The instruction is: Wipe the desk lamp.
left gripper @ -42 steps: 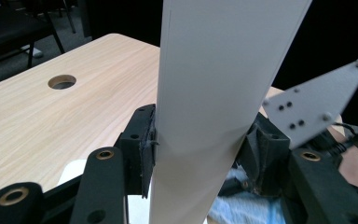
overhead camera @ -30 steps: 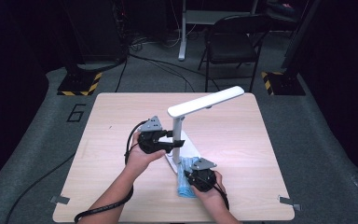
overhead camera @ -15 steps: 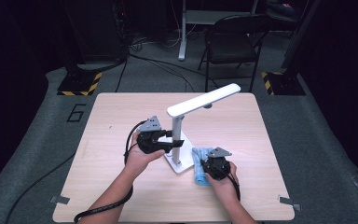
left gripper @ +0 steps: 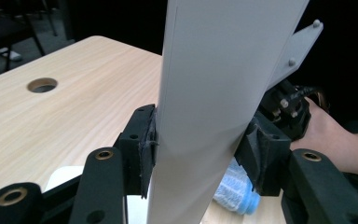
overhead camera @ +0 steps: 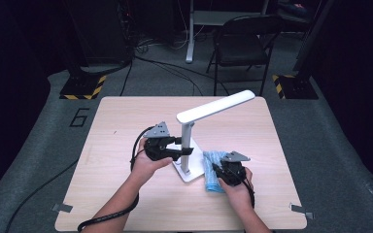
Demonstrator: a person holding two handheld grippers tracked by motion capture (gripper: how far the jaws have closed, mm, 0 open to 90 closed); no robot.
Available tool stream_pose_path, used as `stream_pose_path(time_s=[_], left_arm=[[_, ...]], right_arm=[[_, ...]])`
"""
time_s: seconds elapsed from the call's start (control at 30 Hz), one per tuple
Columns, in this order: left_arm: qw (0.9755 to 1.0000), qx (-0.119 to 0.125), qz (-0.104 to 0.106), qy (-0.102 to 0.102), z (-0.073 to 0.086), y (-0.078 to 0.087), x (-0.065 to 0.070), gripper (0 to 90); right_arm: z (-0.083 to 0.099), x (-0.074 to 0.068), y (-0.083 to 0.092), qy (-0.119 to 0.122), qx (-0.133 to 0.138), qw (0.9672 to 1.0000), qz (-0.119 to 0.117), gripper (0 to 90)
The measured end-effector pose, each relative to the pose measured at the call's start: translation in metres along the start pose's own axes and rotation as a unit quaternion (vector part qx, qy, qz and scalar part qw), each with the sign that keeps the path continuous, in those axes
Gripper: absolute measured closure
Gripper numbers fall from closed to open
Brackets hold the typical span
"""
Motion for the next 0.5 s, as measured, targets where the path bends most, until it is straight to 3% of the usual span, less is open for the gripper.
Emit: stream_pose_path(time_s=[0.2, 0.5], left_arm=[[0.9997, -0.006, 0.022, -0.004, -0.002, -0.006, 0.008, 50.0], [0.9982, -0.007, 0.060, -0.002, -0.002, -0.012, 0.014, 49.5]], right_arm=[[-0.013, -0.008, 0.009, 0.006, 0.029, 0.9993, -0.023, 68.5], [-0.015, -0.017, 0.007, 0.006, 0.026, 0.9990, -0.035, 67.1]])
Point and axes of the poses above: each handheld gripper's, and its own axes: y roughly backward along the jaws, z roughly out of its underside, x roughly to its right, the point moved 5 cm from there along -y, roughly forward along the jaws, and after that the axes turned 4 degrees about -z, right-handed, at the moved point
